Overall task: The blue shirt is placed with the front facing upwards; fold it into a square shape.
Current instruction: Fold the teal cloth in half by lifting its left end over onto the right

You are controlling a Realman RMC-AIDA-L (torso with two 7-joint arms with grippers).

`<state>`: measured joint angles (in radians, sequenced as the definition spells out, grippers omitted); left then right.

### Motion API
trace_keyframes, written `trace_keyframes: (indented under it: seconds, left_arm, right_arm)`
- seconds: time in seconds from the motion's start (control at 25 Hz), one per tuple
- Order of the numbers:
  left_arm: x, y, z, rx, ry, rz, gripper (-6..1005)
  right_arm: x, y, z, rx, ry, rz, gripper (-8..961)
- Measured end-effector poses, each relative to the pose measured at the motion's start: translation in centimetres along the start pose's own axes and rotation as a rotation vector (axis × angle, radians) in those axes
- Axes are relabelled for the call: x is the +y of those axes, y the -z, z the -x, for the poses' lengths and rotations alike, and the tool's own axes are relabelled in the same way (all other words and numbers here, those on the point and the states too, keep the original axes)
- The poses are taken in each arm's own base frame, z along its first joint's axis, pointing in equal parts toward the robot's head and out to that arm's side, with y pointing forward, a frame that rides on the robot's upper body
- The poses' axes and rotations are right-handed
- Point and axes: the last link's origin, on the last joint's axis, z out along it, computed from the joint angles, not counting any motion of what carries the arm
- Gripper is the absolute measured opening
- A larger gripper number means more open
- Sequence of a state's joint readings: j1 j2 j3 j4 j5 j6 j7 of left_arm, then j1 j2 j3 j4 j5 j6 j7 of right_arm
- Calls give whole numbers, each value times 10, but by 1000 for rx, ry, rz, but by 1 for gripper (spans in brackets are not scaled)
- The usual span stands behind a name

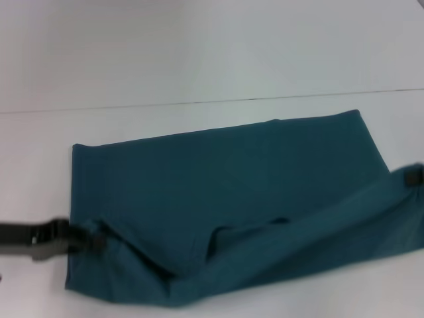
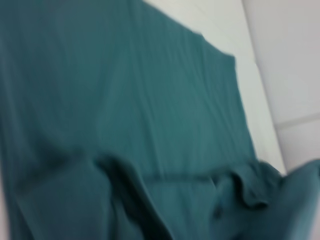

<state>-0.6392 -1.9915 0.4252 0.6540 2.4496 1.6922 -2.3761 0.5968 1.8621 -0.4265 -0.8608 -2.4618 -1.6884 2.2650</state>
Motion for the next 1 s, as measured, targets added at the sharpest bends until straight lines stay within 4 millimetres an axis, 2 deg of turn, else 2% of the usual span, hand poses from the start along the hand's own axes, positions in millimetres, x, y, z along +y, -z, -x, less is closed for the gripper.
trace_keyframes:
  seconds: [0.16,0.36,0.72,1.0]
  left_arm:
    - [3,-4,-26,63,-10,-53,31]
    - [7,-8,-48,128,-20,-104,31]
    - [10,-12,-75,234,7,-165,31]
    - [15,-22,-95,278,-10,-216,31]
  right_arm:
    - [-11,-2,13,-92,-57,-71,70]
    - [-17,-11,27,-156,-90,-122,70]
    - [-14,-32,49,-256,-118,-167,68]
    - [0,-67,67,-259,-115,-180,69]
